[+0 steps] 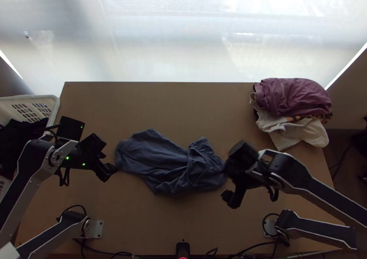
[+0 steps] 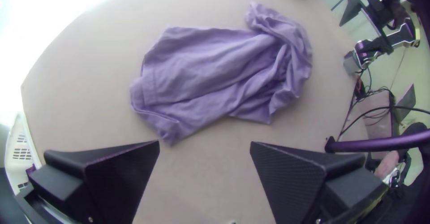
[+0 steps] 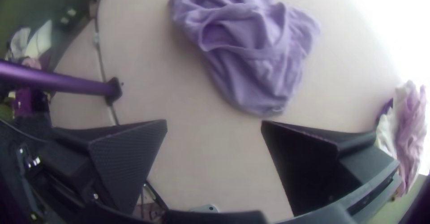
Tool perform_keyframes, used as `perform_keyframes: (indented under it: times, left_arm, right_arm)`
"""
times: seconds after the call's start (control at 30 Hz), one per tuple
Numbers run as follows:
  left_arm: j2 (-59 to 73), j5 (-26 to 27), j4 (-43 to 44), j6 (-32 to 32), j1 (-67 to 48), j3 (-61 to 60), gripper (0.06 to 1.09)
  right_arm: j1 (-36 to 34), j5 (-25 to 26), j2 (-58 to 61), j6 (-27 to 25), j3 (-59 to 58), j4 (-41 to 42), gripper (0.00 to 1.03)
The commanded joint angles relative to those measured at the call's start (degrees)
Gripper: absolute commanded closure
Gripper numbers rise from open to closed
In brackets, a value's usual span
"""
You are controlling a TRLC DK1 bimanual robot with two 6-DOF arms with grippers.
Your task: Fold the t-shirt
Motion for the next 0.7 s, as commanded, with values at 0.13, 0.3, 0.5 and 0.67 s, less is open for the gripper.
perform_keyframes:
  times: [0.13, 0.3, 0.5, 0.67]
  left_arm:
    - [-6.45, -3.18, 2.1, -0.58, 1.34, -6.18, 0.1]
    - [-8.04, -5.02, 6.85, -0.58, 0.55, -10.49, 0.1]
    - [-7.95, -5.64, 12.56, -0.76, 0.28, -11.19, 0.1]
    - [-8.04, -5.99, 15.55, -0.67, 0.28, -11.98, 0.1]
  right_arm:
    - [12.81, -0.26, 8.16, -7.17, 0.87, 2.47, 0.07]
    - [13.34, 4.66, 11.68, -12.45, 0.69, 6.34, 0.07]
    - [15.27, 9.23, 15.02, -17.54, 0.34, 11.79, 0.07]
    - [17.21, 11.7, 17.92, -19.3, 2.8, 14.6, 0.07]
